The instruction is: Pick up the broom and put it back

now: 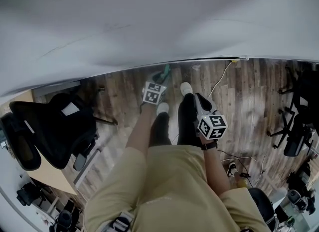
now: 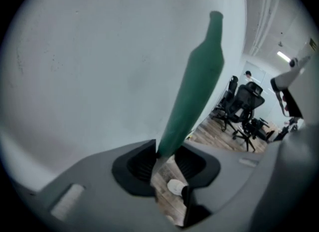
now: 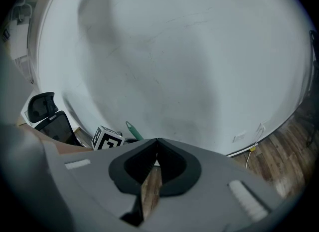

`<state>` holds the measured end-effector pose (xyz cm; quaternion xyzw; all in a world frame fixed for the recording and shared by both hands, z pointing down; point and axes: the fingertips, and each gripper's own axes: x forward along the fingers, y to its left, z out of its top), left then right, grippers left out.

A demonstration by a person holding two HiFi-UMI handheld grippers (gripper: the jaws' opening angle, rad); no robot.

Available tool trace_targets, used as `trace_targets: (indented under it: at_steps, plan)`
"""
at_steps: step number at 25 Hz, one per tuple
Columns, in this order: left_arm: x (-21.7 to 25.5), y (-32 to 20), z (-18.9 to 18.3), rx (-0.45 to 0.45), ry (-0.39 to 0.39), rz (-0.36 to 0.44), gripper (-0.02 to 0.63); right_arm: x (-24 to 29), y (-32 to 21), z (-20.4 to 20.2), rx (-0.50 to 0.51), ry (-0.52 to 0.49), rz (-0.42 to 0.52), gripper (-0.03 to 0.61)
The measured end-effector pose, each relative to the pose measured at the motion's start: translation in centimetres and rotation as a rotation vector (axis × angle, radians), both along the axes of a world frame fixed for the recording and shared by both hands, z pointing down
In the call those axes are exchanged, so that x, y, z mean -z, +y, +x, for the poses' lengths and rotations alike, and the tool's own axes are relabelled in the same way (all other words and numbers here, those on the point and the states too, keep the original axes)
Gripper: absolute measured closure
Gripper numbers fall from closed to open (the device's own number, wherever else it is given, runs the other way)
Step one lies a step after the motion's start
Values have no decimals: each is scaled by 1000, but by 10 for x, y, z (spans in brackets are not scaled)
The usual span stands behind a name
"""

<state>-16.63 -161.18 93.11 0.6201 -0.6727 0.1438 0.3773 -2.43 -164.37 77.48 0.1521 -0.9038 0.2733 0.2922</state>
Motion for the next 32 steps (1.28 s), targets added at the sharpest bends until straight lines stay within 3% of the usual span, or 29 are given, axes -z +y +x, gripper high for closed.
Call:
trace_targets:
  at_steps: [8, 18, 28, 32]
  plan:
    - [-21, -12, -30, 133, 71, -40, 506, -18, 6, 2, 14, 10, -37, 572]
    - [-31, -23, -58, 283, 138, 11, 492, -32, 1, 20, 11, 29, -57, 572]
    - [-29, -33, -64, 313, 194, 40, 465, -36, 2, 29, 0, 32, -68, 572]
    - [-29, -31, -59, 312, 193, 22, 397, -30, 1, 26, 16, 21, -66, 572]
